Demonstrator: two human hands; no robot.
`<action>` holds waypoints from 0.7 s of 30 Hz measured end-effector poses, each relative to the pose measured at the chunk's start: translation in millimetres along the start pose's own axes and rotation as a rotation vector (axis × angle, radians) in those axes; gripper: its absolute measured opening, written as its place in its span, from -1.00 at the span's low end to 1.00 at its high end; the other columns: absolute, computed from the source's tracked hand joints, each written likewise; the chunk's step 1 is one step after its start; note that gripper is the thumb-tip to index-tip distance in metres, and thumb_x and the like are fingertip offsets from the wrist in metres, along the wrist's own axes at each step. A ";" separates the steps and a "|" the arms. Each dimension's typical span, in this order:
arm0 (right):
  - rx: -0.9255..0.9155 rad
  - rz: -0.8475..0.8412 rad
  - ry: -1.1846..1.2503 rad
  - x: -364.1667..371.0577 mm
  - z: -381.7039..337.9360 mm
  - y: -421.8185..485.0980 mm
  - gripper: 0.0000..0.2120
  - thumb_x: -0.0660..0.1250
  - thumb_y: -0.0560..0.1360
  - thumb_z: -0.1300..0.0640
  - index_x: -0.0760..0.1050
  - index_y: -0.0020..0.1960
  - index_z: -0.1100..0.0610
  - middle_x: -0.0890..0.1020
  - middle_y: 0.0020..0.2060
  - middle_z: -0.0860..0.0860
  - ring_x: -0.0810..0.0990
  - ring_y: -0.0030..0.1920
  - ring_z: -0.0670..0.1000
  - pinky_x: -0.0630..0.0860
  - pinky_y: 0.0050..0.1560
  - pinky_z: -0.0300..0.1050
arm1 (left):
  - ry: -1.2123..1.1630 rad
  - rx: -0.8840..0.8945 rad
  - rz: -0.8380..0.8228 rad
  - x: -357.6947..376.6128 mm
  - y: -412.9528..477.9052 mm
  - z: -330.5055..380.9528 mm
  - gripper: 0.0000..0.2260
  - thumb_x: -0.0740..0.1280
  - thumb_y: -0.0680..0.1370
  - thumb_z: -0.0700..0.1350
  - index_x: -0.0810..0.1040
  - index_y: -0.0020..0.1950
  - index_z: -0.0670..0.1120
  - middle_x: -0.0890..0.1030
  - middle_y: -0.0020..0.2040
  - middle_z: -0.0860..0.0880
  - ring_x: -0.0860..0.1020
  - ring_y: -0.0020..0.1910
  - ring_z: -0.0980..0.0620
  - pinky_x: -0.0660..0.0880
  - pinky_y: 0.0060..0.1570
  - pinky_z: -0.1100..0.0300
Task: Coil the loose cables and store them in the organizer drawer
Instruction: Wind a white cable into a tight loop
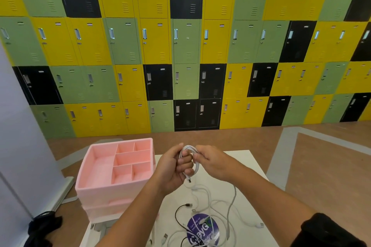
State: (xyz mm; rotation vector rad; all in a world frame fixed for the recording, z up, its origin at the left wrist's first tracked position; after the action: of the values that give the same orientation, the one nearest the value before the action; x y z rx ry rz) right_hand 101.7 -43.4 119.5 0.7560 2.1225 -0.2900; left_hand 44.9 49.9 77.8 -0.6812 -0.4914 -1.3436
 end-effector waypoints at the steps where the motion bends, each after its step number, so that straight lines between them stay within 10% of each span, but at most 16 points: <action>1: -0.008 -0.001 0.015 0.2 -1.1 -0.8 -0.79 0.13 0.69 0.05 0.52 0.00 0.04 0.61 -0.20 -0.06 0.55 -0.17 -0.03 0.51 -0.08 0.01 | 0.034 0.015 0.037 -2.1 0.4 0.6 -0.60 0.15 0.69 0.01 0.38 -0.33 -0.09 0.18 -0.47 0.03 0.14 -0.54 0.13 0.23 -0.53 0.27; 14: -0.041 0.089 0.084 -1.6 8.8 -1.4 -0.70 0.05 0.68 -0.14 0.47 -0.01 0.00 0.58 -0.24 -0.04 0.52 -0.22 0.01 0.49 -0.18 0.03 | 0.052 0.119 0.111 8.1 4.6 8.7 -0.60 0.13 0.71 0.01 0.54 -0.18 -0.19 0.20 -0.45 0.03 0.14 -0.53 0.14 0.18 -0.55 0.28; 21: 0.114 0.194 0.322 9.3 34.2 -9.9 -0.71 0.11 0.68 0.10 0.53 -0.13 0.05 0.42 -0.42 -0.07 0.36 -0.43 -0.14 0.32 -0.36 -0.20 | -0.092 0.166 0.055 1.7 8.8 20.6 -0.60 0.05 0.72 -0.06 0.57 -0.09 -0.24 0.30 -0.42 0.00 0.22 -0.51 0.13 0.34 -0.46 0.25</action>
State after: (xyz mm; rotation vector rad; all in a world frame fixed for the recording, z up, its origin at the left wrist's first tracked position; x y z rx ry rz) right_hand 113.4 -62.8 90.5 1.1315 2.3231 -0.1960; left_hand 55.0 63.8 92.2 -0.6170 -0.6459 -1.2092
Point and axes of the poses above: each hand's wrist, its own y-axis towards the middle knuckle, its own x-axis out of the palm, z = x × y, the point moved 7 cm from there along y, towards the middle knuckle
